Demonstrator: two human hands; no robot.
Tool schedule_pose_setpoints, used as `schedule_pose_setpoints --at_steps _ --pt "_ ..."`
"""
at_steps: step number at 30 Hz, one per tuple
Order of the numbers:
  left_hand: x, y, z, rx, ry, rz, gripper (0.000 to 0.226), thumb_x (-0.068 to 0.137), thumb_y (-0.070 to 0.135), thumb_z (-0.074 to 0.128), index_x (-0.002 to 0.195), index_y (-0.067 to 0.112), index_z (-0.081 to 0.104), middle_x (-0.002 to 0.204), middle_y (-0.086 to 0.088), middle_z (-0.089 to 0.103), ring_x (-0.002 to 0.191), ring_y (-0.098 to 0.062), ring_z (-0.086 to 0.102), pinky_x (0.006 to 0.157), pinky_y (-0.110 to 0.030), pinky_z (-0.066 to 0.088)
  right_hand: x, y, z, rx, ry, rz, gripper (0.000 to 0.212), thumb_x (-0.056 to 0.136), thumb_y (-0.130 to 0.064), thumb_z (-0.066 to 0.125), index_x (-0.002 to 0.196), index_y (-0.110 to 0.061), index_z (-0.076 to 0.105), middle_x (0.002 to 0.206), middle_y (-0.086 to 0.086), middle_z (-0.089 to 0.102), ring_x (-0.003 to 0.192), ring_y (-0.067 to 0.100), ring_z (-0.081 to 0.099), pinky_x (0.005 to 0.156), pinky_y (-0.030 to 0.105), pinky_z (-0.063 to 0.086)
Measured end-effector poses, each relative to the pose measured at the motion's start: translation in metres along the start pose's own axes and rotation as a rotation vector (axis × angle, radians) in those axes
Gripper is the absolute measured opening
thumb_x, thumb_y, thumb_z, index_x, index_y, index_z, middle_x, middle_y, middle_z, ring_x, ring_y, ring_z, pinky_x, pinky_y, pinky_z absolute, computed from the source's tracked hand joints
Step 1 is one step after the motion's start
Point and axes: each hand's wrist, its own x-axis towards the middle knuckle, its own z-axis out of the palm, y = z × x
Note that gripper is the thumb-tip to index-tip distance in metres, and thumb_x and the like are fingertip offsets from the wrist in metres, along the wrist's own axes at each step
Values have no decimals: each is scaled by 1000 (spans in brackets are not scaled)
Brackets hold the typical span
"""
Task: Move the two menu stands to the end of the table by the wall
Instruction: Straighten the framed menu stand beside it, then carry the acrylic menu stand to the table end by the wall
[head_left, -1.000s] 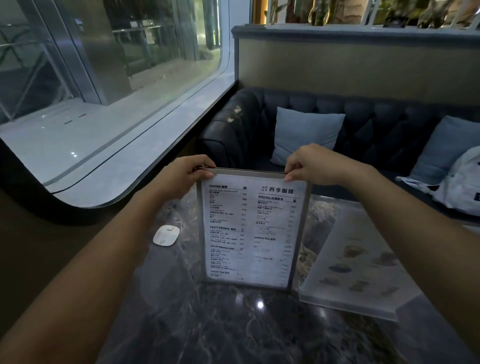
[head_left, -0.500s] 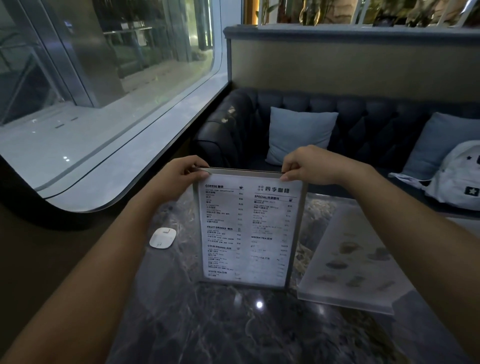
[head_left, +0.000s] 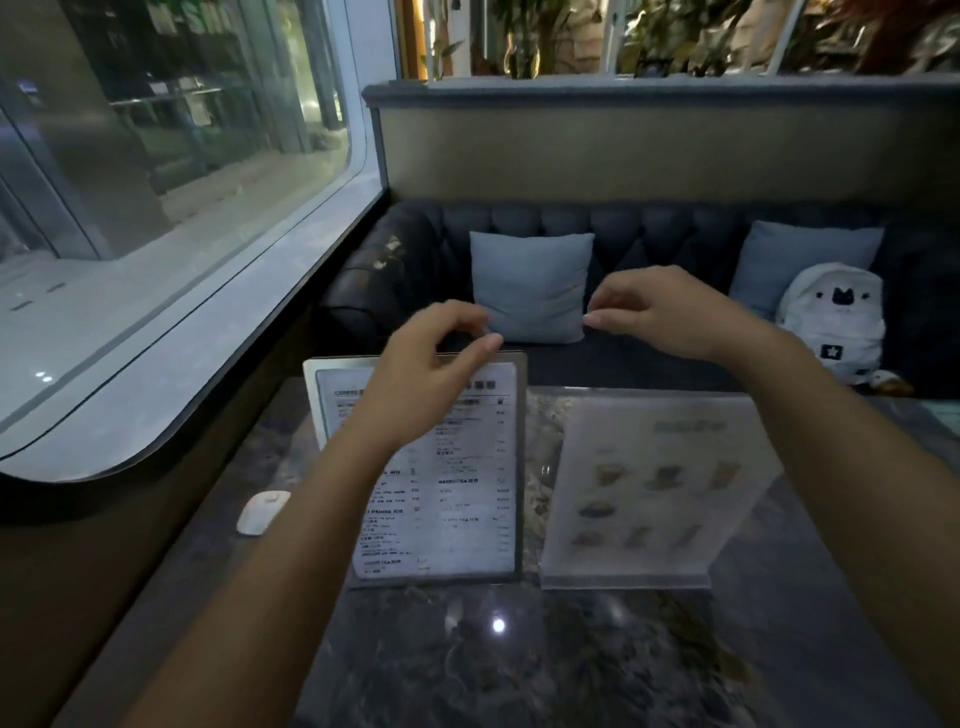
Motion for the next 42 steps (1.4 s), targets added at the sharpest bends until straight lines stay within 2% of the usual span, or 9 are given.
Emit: schedule_pose_setpoints --at_steps 6,12,21,23,25,29,32,36,42 --pt "-7 11 66 -154 -147 -51 24 85 34 59 108 30 54 95 11 63 94 5 54 77 -5 39 -65 46 -36 42 141 138 22 83 -41 56 87 -21 64 78 -6 65 74 10 59 65 31 47" --pt "-18 -1 101 -250 -169 -173 23 83 39 61 105 40 52 100 17 58 94 1 56 74 -12 45 -121 90 -37 125 254 266 24 79 -45 59 89 -23 63 82 -14 62 78 3 57 64 19 42" --pt "-60 -23 139 -393 -139 -326 15 86 20 60 101 20 64 98 5 69 85 -2 65 67 -15 52 -161 131 36 446 382 424 20 75 -30 70 82 -21 53 84 -4 62 79 15 59 71 28 48" --pt "-73 -31 147 -355 -109 -354 11 87 20 59 97 22 63 95 6 69 83 1 64 67 -14 52 -163 135 52 511 392 414 17 77 -27 68 81 -25 52 84 -7 62 79 12 59 68 19 49" --pt "-86 -39 155 -309 -97 -398 5 88 22 58 91 23 62 90 6 69 81 -2 64 68 -20 53 -165 138 67 562 408 425 17 78 -25 67 84 -24 51 84 -7 62 78 13 60 63 18 50" --pt "-107 -49 168 -289 -71 -518 12 88 26 57 80 17 59 77 -9 63 76 -24 63 65 -40 52 -169 147 91 624 446 477 19 80 -20 65 90 -22 50 84 -4 62 78 20 62 69 42 54" --pt "-112 -51 175 -375 0 -635 17 87 24 58 74 14 57 77 -17 61 74 -30 59 71 -54 52 -171 155 103 625 436 458 18 82 -20 62 94 -23 50 88 -4 63 81 18 63 67 37 54" --pt "-112 -46 182 -534 105 -754 10 86 18 60 76 17 64 74 0 69 68 -14 66 64 -40 56 -172 163 112 583 457 446 15 84 -20 58 81 -32 50 85 -9 61 81 15 62 63 27 50" --pt "-113 -37 187 -568 216 -762 13 86 9 58 74 12 63 72 0 68 63 -7 67 52 -19 53 -173 167 109 508 413 404 9 86 -16 56 81 -24 54 85 -2 63 80 23 64 69 42 56"
